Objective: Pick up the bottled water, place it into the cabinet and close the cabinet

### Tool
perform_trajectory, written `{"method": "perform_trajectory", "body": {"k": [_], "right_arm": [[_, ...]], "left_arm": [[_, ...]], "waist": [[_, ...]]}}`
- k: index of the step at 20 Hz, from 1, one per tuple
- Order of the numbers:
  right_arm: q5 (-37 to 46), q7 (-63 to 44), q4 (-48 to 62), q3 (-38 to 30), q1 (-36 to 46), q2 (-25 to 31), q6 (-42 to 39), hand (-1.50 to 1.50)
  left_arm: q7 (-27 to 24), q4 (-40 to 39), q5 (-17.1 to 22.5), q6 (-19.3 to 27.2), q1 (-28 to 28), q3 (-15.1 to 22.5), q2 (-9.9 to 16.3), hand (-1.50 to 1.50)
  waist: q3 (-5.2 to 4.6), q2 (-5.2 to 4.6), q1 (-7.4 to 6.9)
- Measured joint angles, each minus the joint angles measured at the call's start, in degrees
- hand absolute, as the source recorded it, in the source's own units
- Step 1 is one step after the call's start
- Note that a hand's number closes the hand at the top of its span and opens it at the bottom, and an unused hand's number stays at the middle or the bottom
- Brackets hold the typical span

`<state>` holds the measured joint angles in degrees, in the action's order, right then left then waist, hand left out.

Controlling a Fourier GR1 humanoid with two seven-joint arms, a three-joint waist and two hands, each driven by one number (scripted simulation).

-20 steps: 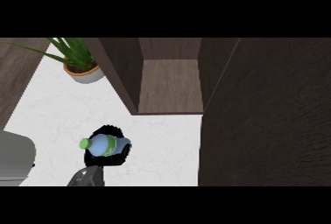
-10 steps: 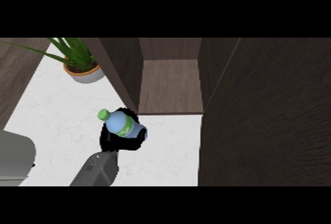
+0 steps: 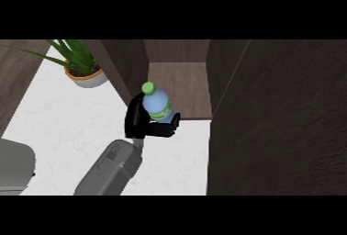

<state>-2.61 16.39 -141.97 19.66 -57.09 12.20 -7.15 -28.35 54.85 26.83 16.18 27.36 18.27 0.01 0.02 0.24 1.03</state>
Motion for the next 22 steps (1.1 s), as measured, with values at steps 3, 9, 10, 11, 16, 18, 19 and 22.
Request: {"method": "perform_trajectory", "body": {"k": [3, 9, 10, 11, 16, 18, 19, 22], "right_arm": [[-0.2, 0.7, -0.1, -1.2, -0.3, 0.2, -0.4, -1.50], [-1.4, 1.2, 0.3, -3.9, 0.3, 0.5, -2.0, -1.50], [-1.4, 1.0, 0.3, -4.0, 0.7, 0.3, -1.9, -1.50], [-1.5, 1.5, 0.3, -4.4, 0.5, 0.4, -2.4, -1.50], [-2.2, 1.4, 0.2, -5.9, 1.0, 0.6, -3.6, -1.50], [-2.4, 1.1, 0.4, -6.4, 1.5, 0.6, -3.8, -1.50], [-2.5, 1.3, 0.4, -6.7, 1.4, 0.6, -4.1, -1.50], [-2.8, 1.2, 0.5, -7.1, 1.9, 0.6, -4.7, -1.50]], "left_arm": [[2.1, 0.5, 1.3, 6.0, 3.1, 3.4, 0.0, 1.50], [5.3, -6.5, 2.6, 13.2, 12.7, 5.5, 0.0, 1.50], [5.4, -8.3, 3.0, 13.7, 14.4, 5.2, 0.0, 1.50], [5.2, -10.0, 3.7, 13.9, 15.7, 4.7, 0.0, 1.50], [5.3, -18.4, 6.5, 15.0, 22.5, 3.5, 0.0, 1.50], [4.9, -22.2, 5.8, 15.3, 24.6, 3.8, 0.0, 1.50], [5.0, -24.3, 4.8, 15.9, 25.9, 4.1, 0.1, 1.50], [4.8, -30.0, 3.3, 17.2, 28.8, 3.8, 0.4, 1.50]], "waist": [[-0.01, -0.07, 0.32], [-0.01, -0.40, 1.18], [-0.01, -0.47, 1.24], [-0.02, -0.50, 1.39], [-0.03, -0.79, 1.99], [-0.03, -0.90, 2.10], [-0.02, -0.97, 2.33], [-0.02, -1.21, 2.61]]}}
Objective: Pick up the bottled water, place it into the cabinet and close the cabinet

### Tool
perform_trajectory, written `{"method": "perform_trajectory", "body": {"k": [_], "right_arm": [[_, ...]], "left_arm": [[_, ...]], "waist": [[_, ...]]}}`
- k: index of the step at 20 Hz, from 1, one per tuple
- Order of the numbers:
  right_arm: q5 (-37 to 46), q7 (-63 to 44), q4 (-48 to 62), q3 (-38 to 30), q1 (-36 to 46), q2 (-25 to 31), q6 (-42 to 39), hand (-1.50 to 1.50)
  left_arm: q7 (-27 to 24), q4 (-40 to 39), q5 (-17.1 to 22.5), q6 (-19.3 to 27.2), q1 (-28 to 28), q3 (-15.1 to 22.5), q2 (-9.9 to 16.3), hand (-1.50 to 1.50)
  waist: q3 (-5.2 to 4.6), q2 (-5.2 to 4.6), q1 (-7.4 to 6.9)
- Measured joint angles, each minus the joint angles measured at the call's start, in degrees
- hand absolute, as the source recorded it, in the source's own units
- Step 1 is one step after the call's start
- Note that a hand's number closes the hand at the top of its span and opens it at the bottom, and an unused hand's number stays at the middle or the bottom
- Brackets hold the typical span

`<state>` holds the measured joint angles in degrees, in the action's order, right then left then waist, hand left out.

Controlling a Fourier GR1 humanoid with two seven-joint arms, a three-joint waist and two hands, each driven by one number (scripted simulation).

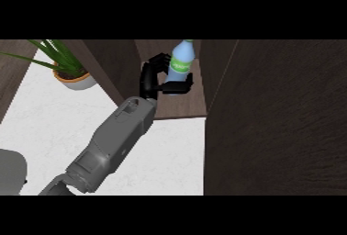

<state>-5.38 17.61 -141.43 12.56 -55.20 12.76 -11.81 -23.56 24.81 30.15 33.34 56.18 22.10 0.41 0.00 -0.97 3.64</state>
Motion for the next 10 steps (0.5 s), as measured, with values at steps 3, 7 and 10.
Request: {"method": "perform_trajectory", "body": {"k": [3, 7, 10], "right_arm": [[-0.3, 0.0, 0.4, -0.6, 0.7, -0.5, -0.2, -1.50], [-0.6, 1.0, 0.6, -0.7, 0.0, -0.5, -1.4, -1.50], [-0.9, 1.6, 0.8, -1.4, -0.1, -0.5, -2.1, -1.50]], "left_arm": [[-0.3, -4.9, -0.3, 1.7, 2.2, -1.3, 0.1, 1.50], [-2.5, -9.2, 1.0, 1.9, 3.5, -4.8, 0.9, 1.50], [-3.8, -11.9, 1.5, 1.9, 4.7, -6.5, 1.4, 1.50]], "waist": [[-0.01, -0.21, 0.23], [-0.05, -0.42, 0.84], [-0.06, -0.62, 1.29]]}}
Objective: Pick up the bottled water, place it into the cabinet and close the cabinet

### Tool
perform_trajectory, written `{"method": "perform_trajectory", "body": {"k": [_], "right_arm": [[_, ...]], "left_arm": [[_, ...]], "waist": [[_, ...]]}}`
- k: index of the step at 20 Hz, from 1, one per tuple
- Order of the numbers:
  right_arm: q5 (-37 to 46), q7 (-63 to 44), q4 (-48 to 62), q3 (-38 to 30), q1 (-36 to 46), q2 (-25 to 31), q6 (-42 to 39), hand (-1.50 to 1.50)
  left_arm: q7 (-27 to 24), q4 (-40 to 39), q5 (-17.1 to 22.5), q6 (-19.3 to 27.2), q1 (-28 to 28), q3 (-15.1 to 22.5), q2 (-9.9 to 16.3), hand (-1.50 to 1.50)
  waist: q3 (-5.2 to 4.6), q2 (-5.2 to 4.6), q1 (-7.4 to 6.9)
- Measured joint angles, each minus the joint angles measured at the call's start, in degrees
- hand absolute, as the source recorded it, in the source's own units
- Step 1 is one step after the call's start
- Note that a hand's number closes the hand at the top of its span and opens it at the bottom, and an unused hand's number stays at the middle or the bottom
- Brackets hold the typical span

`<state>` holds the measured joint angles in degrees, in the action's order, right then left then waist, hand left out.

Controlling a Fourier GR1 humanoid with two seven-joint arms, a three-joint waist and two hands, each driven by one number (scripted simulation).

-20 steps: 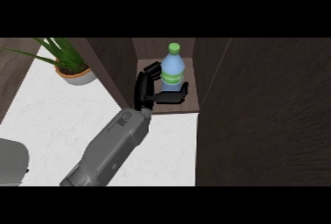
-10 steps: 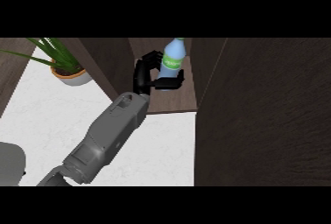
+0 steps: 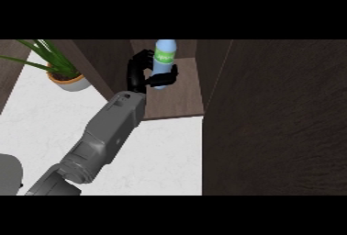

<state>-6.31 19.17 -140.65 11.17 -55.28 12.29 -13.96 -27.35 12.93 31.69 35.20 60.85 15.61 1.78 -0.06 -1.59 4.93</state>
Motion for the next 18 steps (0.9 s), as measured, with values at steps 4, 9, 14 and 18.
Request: {"method": "perform_trajectory", "body": {"k": [4, 9, 14, 18], "right_arm": [[-0.3, -0.1, 0.3, -0.3, 0.9, -0.2, -0.5, -1.50], [-0.7, 0.3, 0.8, 0.1, 0.9, -0.5, -1.3, -1.50], [-1.1, 0.5, 1.0, 0.0, 0.7, -0.5, -2.2, -1.50], [-1.2, 0.3, 1.0, 0.0, 0.7, -0.1, -3.0, -1.50]], "left_arm": [[-1.2, -3.6, -1.7, 1.7, 2.3, 0.4, 0.9, -1.50], [-2.9, -6.5, -3.3, 4.3, 4.6, 0.9, 1.1, -1.50], [-3.1, -8.0, -3.8, 4.6, 6.7, 0.6, 1.5, -1.50], [-3.8, -7.1, -3.5, 0.6, 8.2, 0.0, 1.5, -1.50]], "waist": [[0.01, -0.23, 0.30], [-0.01, -0.47, 0.90], [-0.02, -0.54, 1.15], [-0.04, -0.57, 1.06]]}}
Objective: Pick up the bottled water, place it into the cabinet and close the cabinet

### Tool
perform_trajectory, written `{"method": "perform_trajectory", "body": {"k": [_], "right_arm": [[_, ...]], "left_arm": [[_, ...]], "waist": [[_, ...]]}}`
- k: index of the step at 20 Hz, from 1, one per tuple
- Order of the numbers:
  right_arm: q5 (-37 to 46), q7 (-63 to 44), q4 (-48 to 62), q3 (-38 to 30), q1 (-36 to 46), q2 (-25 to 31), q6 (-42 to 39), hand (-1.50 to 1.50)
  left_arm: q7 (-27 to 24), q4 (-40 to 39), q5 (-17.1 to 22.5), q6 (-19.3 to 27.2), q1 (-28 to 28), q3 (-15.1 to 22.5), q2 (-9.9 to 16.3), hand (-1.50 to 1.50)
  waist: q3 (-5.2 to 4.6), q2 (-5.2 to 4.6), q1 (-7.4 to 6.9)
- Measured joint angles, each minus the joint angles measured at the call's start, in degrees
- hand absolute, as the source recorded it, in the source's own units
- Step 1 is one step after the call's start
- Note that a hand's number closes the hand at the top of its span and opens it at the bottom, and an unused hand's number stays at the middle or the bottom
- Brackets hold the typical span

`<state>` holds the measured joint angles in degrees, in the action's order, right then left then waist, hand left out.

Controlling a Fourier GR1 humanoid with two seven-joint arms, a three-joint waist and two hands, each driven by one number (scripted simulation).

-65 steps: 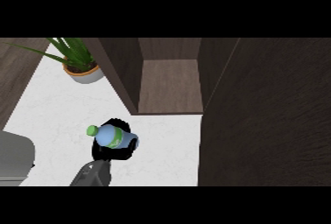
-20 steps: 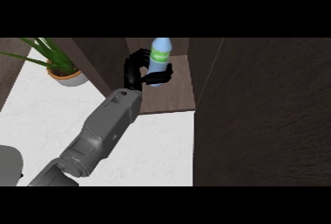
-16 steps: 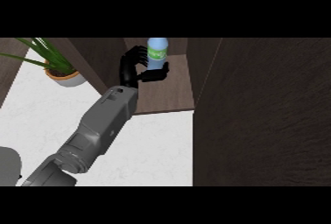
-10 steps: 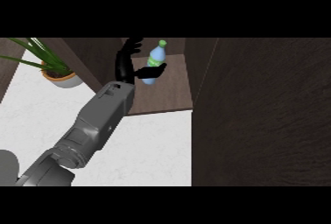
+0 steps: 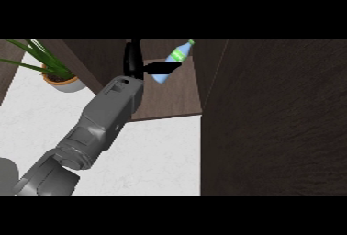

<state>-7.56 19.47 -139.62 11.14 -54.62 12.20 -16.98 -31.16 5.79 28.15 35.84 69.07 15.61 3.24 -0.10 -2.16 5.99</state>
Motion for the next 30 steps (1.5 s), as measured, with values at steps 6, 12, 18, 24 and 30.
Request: {"method": "perform_trajectory", "body": {"k": [6, 12, 18, 24, 30], "right_arm": [[-0.4, 0.1, -0.2, 0.4, -1.3, 0.1, -0.9, -1.50], [-0.6, -1.3, -0.7, 1.4, -1.4, -0.6, -0.4, -1.50], [-0.6, -2.7, -1.0, 1.4, -1.3, -1.4, 0.5, -1.50], [-0.2, -4.2, -1.2, 3.1, -1.2, -2.1, 1.1, -1.50], [1.1, -5.3, -1.6, 5.7, -1.2, -3.2, 3.0, -1.50]], "left_arm": [[-6.0, 3.9, 2.6, -7.0, -0.5, -3.3, -0.9, -1.50], [-8.2, 5.5, 3.4, -12.0, -0.7, -4.7, -2.1, -1.50], [-9.0, 8.3, 3.5, -13.9, -3.6, -4.8, -2.8, -1.50], [-7.4, 18.0, 5.5, -14.3, -11.1, 0.0, -3.1, -1.50], [-5.2, 30.2, 7.7, -18.3, -20.0, 5.2, -3.2, -1.50]], "waist": [[-0.01, 0.54, -1.13], [0.03, 1.22, -2.62], [0.07, 1.82, -3.95], [0.07, 2.44, -4.80], [0.06, 2.70, -5.75]]}}
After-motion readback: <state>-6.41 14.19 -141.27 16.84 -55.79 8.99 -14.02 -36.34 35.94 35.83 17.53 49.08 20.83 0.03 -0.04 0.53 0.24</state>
